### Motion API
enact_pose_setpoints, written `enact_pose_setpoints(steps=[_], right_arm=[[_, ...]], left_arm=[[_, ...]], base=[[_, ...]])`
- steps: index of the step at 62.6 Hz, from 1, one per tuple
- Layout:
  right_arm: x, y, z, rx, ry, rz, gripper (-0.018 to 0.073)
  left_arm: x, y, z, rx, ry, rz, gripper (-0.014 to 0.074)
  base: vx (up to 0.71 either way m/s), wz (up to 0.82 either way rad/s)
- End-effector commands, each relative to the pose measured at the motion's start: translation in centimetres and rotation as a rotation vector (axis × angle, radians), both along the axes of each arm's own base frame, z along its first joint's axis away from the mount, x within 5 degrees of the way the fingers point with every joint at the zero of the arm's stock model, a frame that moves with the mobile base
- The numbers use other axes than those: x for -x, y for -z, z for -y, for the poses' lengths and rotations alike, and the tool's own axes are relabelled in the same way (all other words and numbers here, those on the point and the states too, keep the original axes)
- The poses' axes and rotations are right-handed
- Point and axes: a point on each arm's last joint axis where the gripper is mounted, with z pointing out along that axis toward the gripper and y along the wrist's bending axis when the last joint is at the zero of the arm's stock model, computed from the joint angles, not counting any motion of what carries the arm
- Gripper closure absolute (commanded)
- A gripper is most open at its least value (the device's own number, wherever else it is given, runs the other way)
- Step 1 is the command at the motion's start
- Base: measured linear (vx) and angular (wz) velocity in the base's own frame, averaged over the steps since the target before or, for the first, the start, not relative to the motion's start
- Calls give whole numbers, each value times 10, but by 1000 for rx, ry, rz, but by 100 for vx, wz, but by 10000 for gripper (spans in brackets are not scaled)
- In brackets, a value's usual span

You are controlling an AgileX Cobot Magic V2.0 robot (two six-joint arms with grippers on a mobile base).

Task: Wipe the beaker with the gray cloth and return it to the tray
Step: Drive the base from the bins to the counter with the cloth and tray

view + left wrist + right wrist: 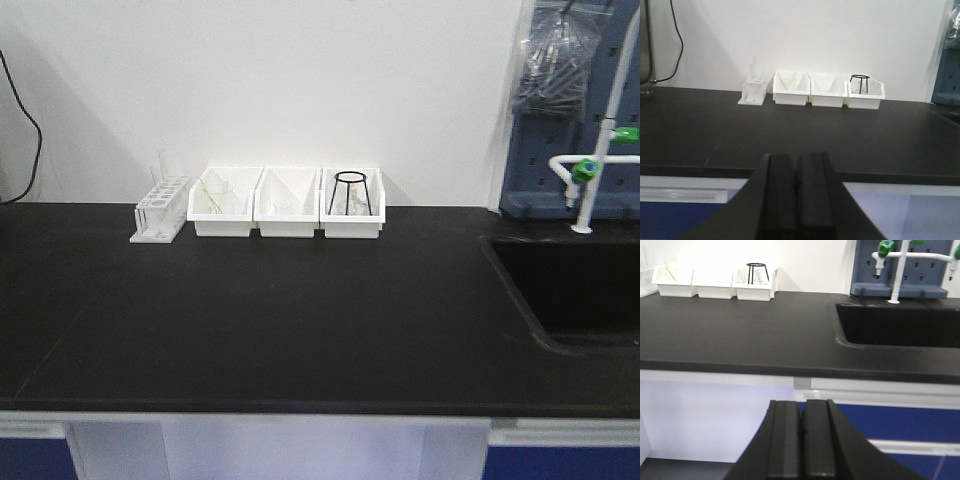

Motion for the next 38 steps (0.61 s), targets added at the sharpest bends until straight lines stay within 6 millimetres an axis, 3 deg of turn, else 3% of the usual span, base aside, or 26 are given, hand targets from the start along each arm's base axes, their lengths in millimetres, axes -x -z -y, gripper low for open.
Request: enact_pose_setpoints(steps=[1, 21, 38], right_arm=[[0, -6, 1, 11, 8, 82, 571], [0, -6, 1, 11, 8, 82, 571], [0, -6, 1, 11, 8, 82, 571]], left_arm=[[1, 1, -1, 17, -6, 67, 603], [1, 1, -1, 17, -6, 67, 603], [1, 1, -1, 17, -6, 67, 603]], base=[[-43, -12], [-39, -24], [-31, -49]])
